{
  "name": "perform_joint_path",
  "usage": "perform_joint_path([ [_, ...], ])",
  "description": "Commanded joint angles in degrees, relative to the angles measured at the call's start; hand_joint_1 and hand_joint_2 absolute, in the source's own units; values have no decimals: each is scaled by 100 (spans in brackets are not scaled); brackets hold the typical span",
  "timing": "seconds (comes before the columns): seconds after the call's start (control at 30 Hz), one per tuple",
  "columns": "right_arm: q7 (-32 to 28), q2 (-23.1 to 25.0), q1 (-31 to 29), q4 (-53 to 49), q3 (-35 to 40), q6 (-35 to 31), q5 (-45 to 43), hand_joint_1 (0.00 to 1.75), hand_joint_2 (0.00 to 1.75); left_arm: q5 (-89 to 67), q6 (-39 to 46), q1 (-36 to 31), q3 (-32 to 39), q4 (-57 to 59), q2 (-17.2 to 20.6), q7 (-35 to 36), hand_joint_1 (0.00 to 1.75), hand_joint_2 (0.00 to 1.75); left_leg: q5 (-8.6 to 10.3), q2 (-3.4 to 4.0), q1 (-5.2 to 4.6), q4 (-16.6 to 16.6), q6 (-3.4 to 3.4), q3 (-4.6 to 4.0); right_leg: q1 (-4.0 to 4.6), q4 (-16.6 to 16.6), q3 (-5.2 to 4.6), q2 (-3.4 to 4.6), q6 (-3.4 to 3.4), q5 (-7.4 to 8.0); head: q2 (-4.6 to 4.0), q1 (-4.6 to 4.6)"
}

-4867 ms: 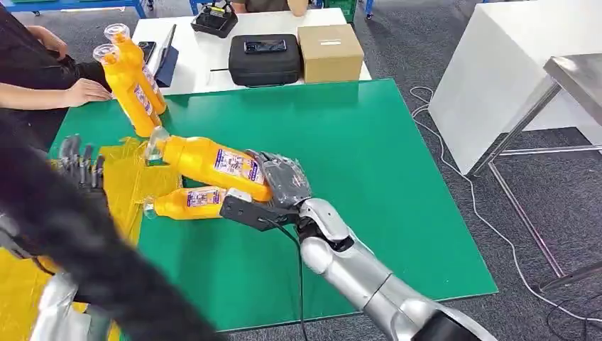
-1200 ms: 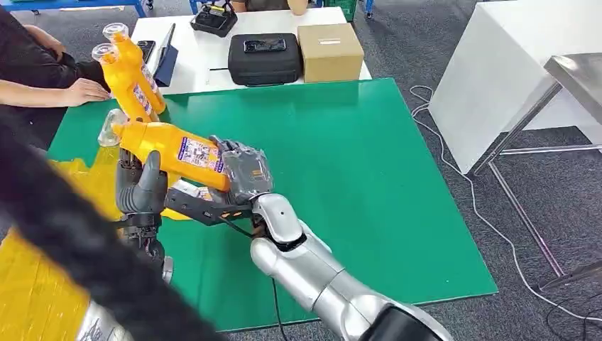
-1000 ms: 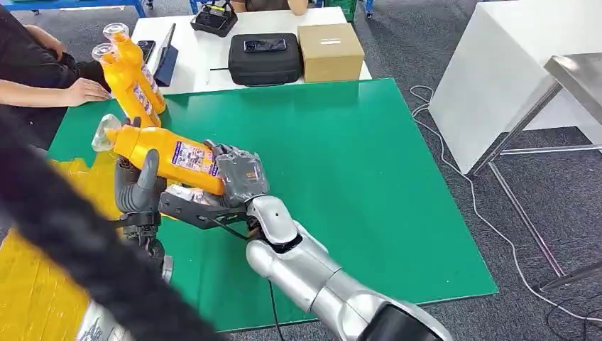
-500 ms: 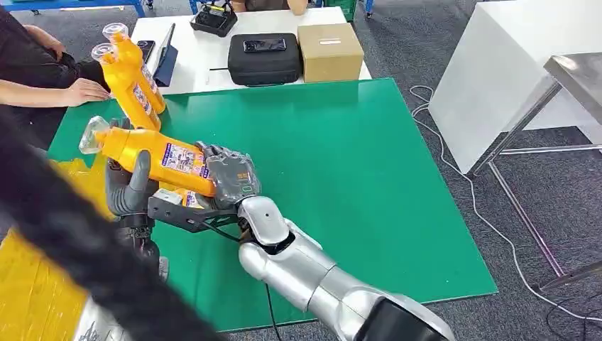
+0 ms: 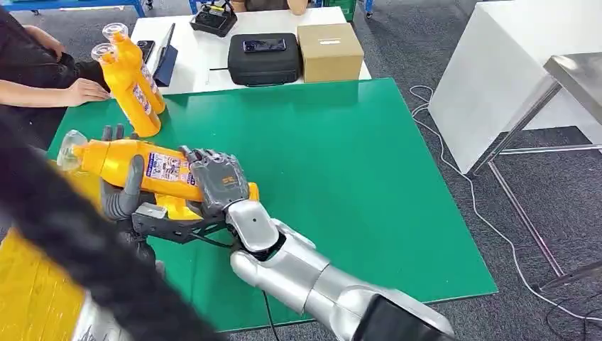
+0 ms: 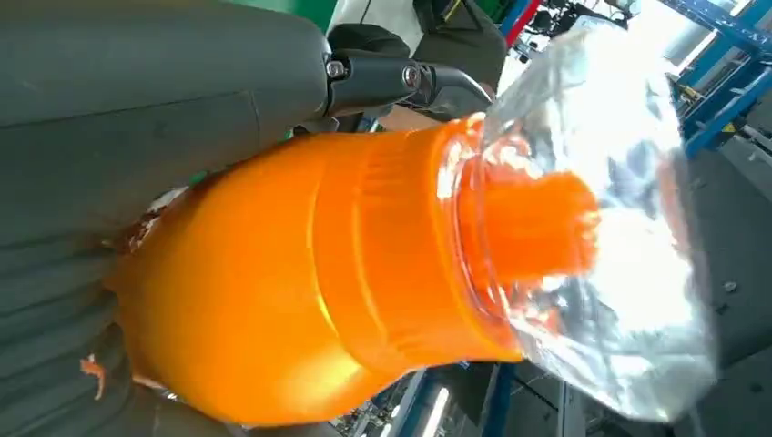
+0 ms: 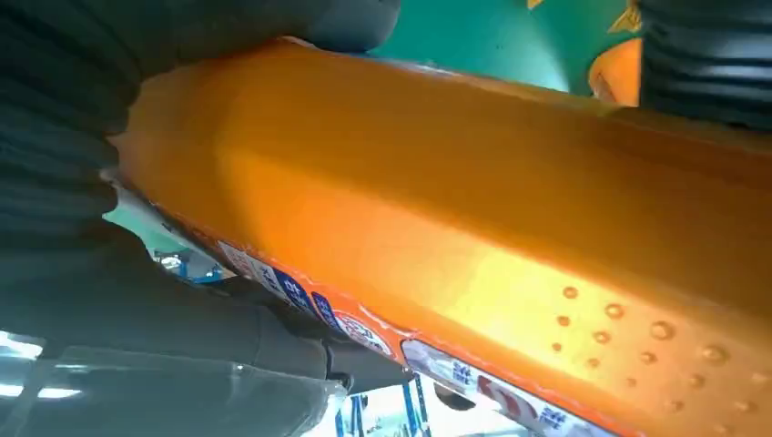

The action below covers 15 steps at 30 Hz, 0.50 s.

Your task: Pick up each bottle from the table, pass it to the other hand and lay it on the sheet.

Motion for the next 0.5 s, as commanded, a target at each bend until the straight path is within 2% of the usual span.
perform_joint_path([
  [0.03, 128, -92, -96, 464, 914, 221, -43, 175, 175, 104, -65, -358, -237, 252, 47, 128, 0, 175, 2, -14, 5, -10, -8, 18, 5, -12, 24, -23, 0, -3, 0, 0],
  [0.5, 365, -92, -335, 489, 1352, 393, -499, 175, 175, 117, 97, -331, -147, -10, 0, 122, 0, 175, 1, -13, 3, -1, -5, 4, 3, -4, 8, -20, 0, -3, 0, 0],
])
